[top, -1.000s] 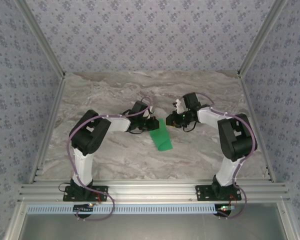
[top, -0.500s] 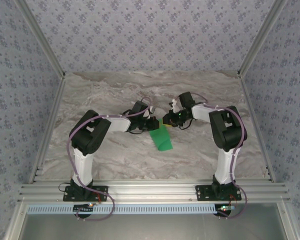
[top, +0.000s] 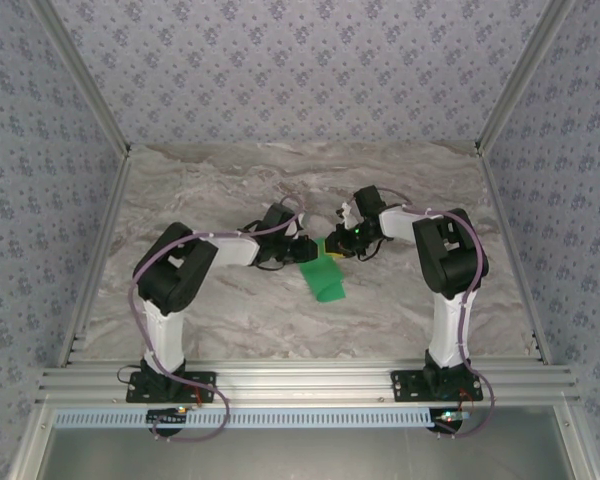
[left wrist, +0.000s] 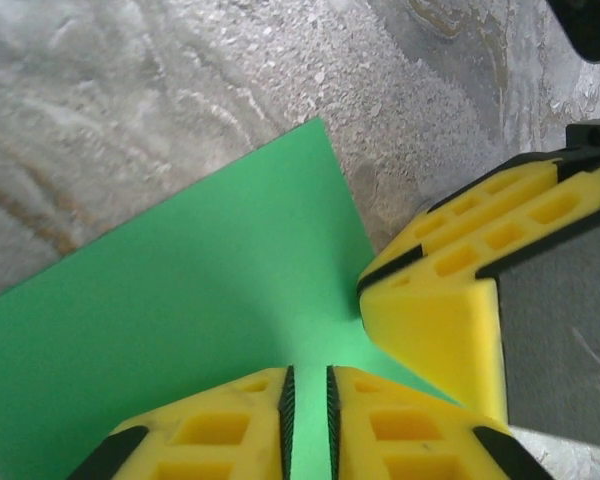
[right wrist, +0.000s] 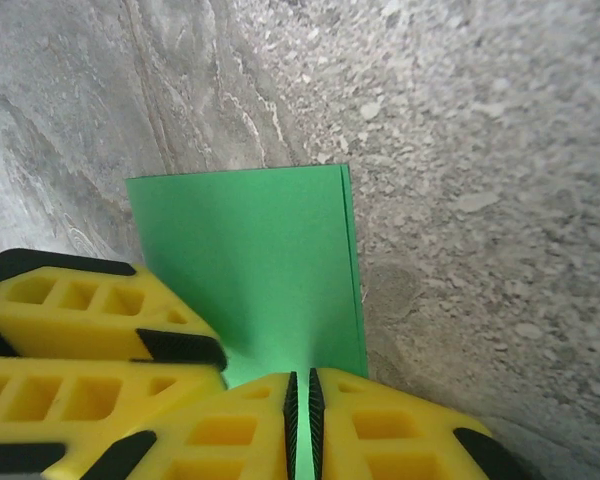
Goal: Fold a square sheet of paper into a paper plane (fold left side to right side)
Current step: First fold the square sheet of paper in half at the center of the table.
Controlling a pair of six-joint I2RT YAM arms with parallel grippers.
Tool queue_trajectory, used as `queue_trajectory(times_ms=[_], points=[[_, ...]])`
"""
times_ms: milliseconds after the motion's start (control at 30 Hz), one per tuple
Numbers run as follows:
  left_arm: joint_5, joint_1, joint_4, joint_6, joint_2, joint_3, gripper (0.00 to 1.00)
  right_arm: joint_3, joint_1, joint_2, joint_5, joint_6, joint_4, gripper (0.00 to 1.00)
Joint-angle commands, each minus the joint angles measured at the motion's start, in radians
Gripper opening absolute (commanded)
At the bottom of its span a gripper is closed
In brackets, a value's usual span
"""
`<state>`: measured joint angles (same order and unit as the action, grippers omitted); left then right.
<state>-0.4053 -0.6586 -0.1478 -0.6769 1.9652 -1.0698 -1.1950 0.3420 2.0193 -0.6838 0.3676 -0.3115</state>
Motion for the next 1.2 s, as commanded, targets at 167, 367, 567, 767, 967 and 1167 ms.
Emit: queue_trajectory(times_ms=[167,367,567,767,967,1167], points=[[-0.024,-0.027,-0.027,-0.018,-0.171,0.103,0.21,0.011,0.008,0.065,0.119,-0.026,-0.118,0.14],[-0.038,-0.063,-0.099,-0.045,-0.159,0.146,0.19,0.011,0.011,0.065,0.127,-0.029,-0.127,0.14],[-0.046,-0.066,-0.099,-0.054,-0.092,0.133,0.18,-0.021,0.016,0.064,0.136,-0.029,-0.139,0.14],[-0.04,-0.078,-0.081,-0.046,-0.075,0.148,0.18,-0.028,0.021,0.062,0.145,-0.03,-0.149,0.13],[-0.043,-0.092,-0.065,-0.028,-0.093,0.17,0.17,-0.032,0.022,0.065,0.153,-0.03,-0.156,0.14],[-0.043,-0.107,-0.015,0.013,-0.128,0.179,0.15,-0.03,0.022,0.07,0.159,-0.025,-0.163,0.14]])
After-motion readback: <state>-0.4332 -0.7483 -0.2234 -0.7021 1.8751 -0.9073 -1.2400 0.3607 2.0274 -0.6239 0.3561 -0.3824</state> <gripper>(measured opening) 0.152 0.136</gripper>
